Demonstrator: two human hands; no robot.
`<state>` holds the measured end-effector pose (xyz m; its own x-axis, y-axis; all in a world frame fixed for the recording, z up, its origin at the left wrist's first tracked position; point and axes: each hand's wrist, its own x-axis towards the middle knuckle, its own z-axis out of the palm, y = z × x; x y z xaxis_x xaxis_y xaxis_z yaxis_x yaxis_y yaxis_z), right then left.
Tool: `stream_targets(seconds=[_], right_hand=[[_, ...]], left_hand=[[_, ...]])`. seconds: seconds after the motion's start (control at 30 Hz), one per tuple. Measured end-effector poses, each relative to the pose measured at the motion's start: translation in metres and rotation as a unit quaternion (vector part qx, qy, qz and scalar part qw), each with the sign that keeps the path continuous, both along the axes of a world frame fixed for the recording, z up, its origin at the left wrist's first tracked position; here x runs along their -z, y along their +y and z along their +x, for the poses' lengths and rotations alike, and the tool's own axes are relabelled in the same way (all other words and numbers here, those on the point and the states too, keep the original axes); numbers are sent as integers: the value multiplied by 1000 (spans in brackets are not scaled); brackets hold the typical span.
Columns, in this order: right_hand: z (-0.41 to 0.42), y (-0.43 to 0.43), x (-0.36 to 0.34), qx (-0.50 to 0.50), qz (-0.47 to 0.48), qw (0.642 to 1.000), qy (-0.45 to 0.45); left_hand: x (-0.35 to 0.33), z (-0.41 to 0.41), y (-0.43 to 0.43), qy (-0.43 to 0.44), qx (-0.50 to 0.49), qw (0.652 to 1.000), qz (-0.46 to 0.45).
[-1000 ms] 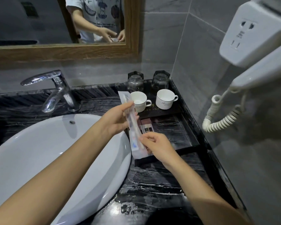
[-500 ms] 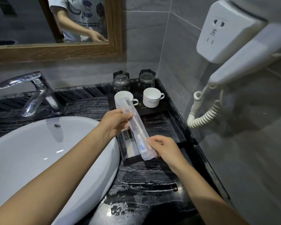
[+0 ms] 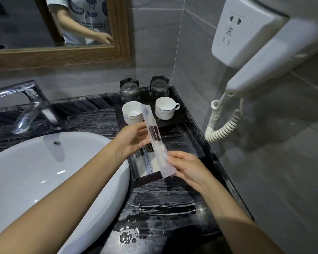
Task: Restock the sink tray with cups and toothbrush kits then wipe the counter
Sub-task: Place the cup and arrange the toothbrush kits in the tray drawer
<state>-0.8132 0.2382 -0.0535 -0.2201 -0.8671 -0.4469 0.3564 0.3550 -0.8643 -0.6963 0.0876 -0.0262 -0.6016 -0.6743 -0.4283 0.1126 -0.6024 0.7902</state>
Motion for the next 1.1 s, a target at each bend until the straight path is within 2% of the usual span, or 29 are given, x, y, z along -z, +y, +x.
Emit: stream_targets(seconds=[0.13,0.3,0.5,0.83,1.1], right_hand=[[-6,4,4,31,32,992,119],[-5,8,5,33,20,987,156],[-8,1,7,70,-25,967,244],[-16,8,12,93,-21,955,280],[-16,6,8,8,15,966,258]], left_hand=[[9,-3,-2,-54,-39,998,-2],[18,-9,-2,-83,-64,994,-33],[23,-16,-5,-83,-68,994,-18],[36,-13,-6,-68,-67,993,68],[39,-14,1,-64,-48,994,77]])
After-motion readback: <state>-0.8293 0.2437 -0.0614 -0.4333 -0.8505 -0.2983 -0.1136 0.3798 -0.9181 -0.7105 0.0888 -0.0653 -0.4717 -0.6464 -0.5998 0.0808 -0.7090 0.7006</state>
